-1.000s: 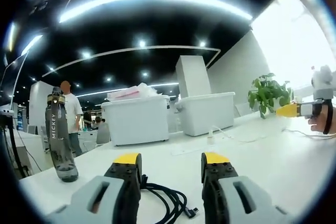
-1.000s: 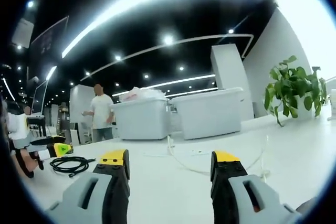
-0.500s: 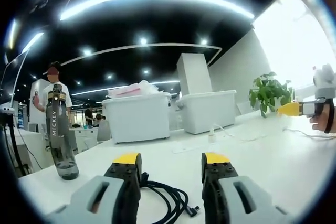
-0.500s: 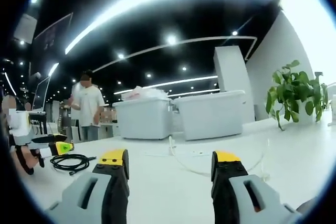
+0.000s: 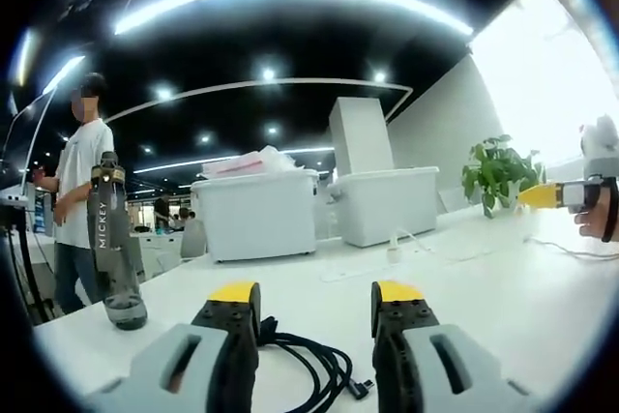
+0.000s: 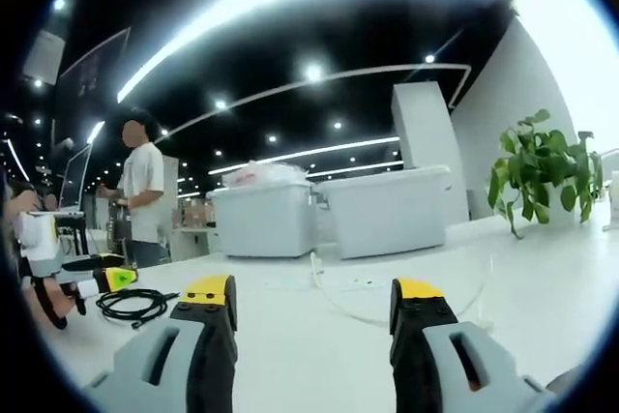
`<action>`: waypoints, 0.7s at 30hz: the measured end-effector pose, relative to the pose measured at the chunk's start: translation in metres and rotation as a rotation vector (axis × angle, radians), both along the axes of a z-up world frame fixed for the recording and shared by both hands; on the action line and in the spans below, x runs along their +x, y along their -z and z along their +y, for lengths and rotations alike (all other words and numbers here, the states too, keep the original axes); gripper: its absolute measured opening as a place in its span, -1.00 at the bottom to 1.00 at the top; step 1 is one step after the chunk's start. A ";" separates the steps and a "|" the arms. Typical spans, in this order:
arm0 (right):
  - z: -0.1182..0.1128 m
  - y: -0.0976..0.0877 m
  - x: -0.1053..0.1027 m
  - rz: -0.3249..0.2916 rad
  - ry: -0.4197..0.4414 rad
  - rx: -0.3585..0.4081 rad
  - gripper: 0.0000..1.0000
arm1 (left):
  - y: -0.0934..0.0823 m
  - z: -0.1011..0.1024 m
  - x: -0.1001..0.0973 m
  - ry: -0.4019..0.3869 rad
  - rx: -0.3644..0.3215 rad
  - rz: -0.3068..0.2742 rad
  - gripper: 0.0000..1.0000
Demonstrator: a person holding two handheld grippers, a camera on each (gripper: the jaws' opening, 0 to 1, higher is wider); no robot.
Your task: Coil the Type-C to USB data cable on the desktop and secure it with Velcro straps.
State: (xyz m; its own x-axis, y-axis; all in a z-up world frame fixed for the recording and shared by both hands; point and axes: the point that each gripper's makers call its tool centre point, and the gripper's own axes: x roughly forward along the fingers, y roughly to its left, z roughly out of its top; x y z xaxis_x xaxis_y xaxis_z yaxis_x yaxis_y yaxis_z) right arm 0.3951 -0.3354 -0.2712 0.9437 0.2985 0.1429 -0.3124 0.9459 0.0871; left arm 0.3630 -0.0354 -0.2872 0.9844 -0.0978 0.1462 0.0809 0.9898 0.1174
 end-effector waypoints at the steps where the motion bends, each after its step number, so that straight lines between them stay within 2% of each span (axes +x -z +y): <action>1: 0.000 -0.001 0.000 -0.002 -0.002 0.001 0.27 | -0.001 -0.001 -0.001 -0.001 0.009 -0.004 -0.07; 5: -0.001 -0.001 0.001 -0.004 0.003 -0.006 0.27 | -0.002 -0.001 -0.001 -0.004 0.025 -0.008 -0.07; 8: 0.002 0.008 0.003 0.035 -0.011 0.016 0.26 | 0.001 -0.001 0.000 0.002 0.003 0.002 -0.07; 11: 0.006 0.011 0.002 0.055 -0.029 0.025 0.26 | 0.003 0.000 0.001 -0.003 0.009 0.006 -0.07; 16: 0.008 0.007 -0.001 0.041 -0.037 0.026 0.26 | 0.000 0.001 0.000 -0.007 0.011 -0.002 -0.07; 21: 0.000 0.003 0.001 0.020 -0.004 0.014 0.26 | -0.002 0.003 0.000 -0.013 0.001 -0.006 -0.07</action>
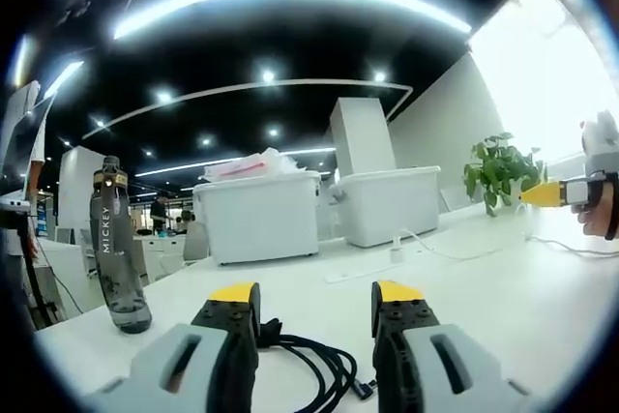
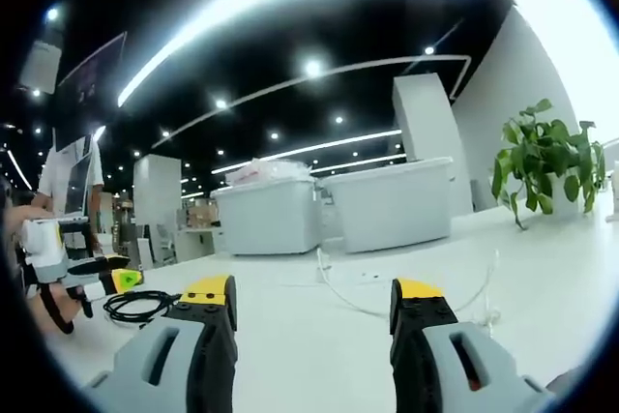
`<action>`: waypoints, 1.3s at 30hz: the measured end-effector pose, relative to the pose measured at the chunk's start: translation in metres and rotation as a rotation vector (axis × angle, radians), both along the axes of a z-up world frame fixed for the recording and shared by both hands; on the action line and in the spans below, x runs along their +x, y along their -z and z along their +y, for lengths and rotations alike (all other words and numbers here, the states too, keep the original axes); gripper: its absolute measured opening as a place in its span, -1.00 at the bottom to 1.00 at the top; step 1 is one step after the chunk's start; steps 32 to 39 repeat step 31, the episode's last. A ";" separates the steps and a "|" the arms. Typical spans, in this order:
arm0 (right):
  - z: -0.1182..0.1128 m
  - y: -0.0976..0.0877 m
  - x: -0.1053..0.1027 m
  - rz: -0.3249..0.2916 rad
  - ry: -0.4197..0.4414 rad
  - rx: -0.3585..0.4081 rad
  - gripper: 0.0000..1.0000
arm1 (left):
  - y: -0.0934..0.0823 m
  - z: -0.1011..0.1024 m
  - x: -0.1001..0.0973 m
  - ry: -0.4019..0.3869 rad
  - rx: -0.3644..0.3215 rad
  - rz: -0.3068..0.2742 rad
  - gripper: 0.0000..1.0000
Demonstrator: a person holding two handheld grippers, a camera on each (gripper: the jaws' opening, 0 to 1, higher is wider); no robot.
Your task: Coil the Type-C to USB data cable on the desktop and secure it with Velcro straps.
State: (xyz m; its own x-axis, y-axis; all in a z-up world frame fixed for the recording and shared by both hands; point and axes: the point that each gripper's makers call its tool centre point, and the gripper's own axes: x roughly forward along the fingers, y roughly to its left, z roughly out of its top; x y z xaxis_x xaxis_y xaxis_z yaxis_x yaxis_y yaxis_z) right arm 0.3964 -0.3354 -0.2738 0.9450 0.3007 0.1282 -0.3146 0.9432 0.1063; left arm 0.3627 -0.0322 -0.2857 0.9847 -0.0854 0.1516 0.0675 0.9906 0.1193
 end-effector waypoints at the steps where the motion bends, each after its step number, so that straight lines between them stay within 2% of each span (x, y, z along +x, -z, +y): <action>1: -0.001 -0.001 0.000 -0.001 0.003 0.004 0.26 | 0.000 0.000 0.000 -0.001 -0.001 -0.001 -0.07; 39: 0.009 0.005 -0.004 0.017 -0.027 -0.011 0.26 | 0.004 -0.005 0.002 0.015 0.009 0.021 -0.06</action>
